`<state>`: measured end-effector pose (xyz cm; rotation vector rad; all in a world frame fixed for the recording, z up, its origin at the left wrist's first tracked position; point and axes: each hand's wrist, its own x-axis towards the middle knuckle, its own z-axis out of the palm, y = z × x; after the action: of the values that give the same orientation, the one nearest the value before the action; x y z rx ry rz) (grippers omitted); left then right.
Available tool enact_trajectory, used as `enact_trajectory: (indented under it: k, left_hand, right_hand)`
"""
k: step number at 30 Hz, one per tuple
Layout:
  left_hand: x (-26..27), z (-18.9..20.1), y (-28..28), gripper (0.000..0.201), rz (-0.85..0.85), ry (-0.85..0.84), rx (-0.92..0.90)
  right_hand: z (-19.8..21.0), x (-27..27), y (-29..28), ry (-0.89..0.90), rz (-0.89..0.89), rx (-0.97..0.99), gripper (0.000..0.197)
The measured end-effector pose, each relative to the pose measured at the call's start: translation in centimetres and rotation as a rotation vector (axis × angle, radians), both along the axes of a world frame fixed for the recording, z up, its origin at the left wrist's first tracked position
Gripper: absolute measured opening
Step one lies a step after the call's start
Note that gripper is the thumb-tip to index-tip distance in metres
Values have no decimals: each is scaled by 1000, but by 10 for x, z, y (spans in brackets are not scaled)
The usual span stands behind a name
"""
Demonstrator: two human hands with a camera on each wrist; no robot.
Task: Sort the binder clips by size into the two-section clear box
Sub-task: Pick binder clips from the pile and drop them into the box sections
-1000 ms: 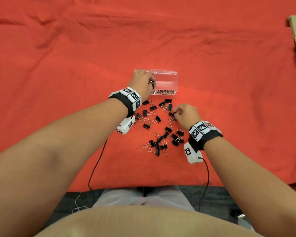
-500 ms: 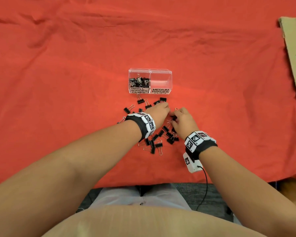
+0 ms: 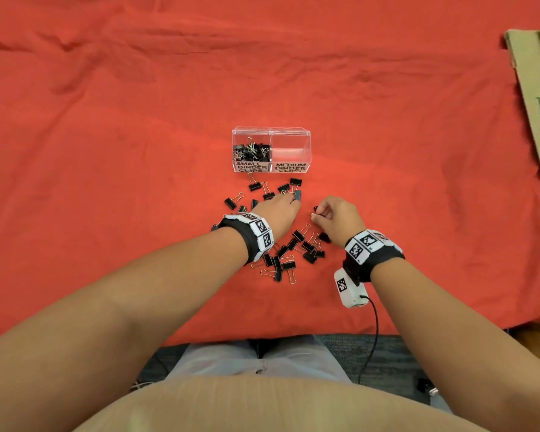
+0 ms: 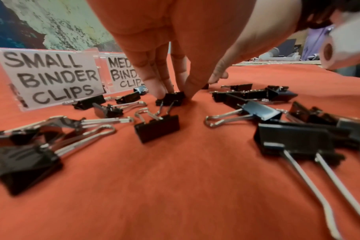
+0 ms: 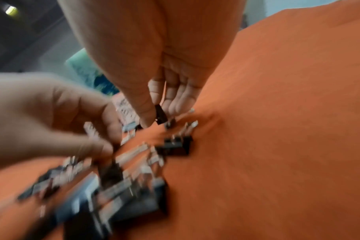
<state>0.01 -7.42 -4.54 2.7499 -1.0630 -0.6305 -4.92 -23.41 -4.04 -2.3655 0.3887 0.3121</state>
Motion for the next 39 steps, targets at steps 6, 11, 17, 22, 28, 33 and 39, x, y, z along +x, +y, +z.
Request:
enact_trajectory:
  k: [6,11,17,22,28,33,39]
  left_hand:
    - [3,10,13,28,236,146,-217]
    - [5,16,17,33,573,311,-397]
    - [-4,21,19,22,575,333,-381]
    - [-18,24,26,21,358,326,-247]
    - [-38,16,35,16,176,286,-45]
    - [-32,8,41,19,210,243,-33]
    - [-9,14,58,13,376,173,-86]
  right_hand:
    - [11,7,-37,38,-308,360,20]
    - [7,-7,-48,165,-552,600,23]
    - [9,-30,-25,380,17,34,19]
    - [8,-21,-3,198,127,-52,10]
    - [20,-16,0,250,236,-20,17]
    - [11,-17,1,305,305,-86,20]
    - [16,-6,8,148,237,-52,12]
